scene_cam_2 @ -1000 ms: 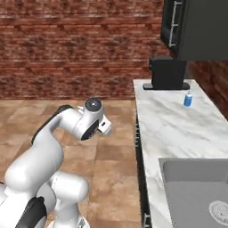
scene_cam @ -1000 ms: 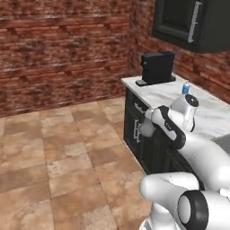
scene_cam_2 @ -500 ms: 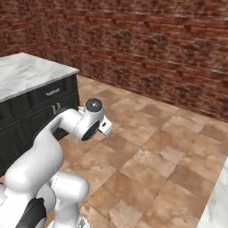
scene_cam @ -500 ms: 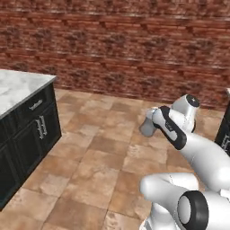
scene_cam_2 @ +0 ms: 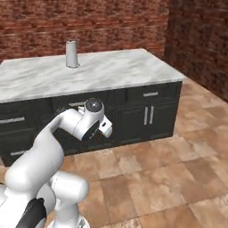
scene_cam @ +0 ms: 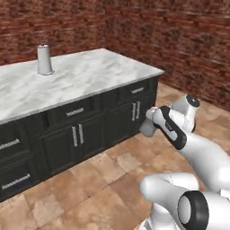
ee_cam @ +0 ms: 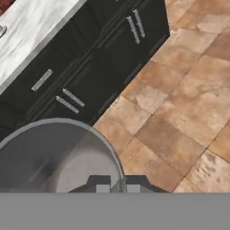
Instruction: Move the glass cup from next to the sink to the open cabinet. Then, move the bowl with the steak to the fridge to clear the area for faucet cleaning.
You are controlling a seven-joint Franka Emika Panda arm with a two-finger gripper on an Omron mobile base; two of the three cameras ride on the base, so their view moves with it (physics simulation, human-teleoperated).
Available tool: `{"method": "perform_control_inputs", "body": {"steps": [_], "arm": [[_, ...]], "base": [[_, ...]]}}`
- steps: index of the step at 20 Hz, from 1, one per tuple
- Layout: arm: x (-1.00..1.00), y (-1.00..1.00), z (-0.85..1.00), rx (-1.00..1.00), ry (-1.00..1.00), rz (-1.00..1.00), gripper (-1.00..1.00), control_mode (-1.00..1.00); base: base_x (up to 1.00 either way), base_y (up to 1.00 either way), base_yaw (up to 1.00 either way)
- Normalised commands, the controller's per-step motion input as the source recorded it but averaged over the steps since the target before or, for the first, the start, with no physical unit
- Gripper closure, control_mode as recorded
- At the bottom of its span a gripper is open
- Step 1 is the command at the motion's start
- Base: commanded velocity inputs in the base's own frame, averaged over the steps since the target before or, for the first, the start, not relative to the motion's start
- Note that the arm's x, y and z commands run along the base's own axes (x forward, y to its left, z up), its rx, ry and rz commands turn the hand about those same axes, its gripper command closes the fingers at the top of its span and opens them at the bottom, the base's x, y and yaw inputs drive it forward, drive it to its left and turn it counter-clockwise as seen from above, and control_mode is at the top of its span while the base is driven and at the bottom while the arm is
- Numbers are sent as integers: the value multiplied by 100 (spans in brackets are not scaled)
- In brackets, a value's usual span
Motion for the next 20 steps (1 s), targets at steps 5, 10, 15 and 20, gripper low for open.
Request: {"method": "perform_control_inputs", "body": {"steps": [5,10,15,20], "arm": [[0,0,0,0,0,0,100,100],[0,0,0,0,0,0,100,100],[0,0,0,0,0,0,100,100],[0,0,0,0,0,0,100,100]], "base": [[-1,0,97],[0,3,87],[8,15,78],[69,54,48]]}}
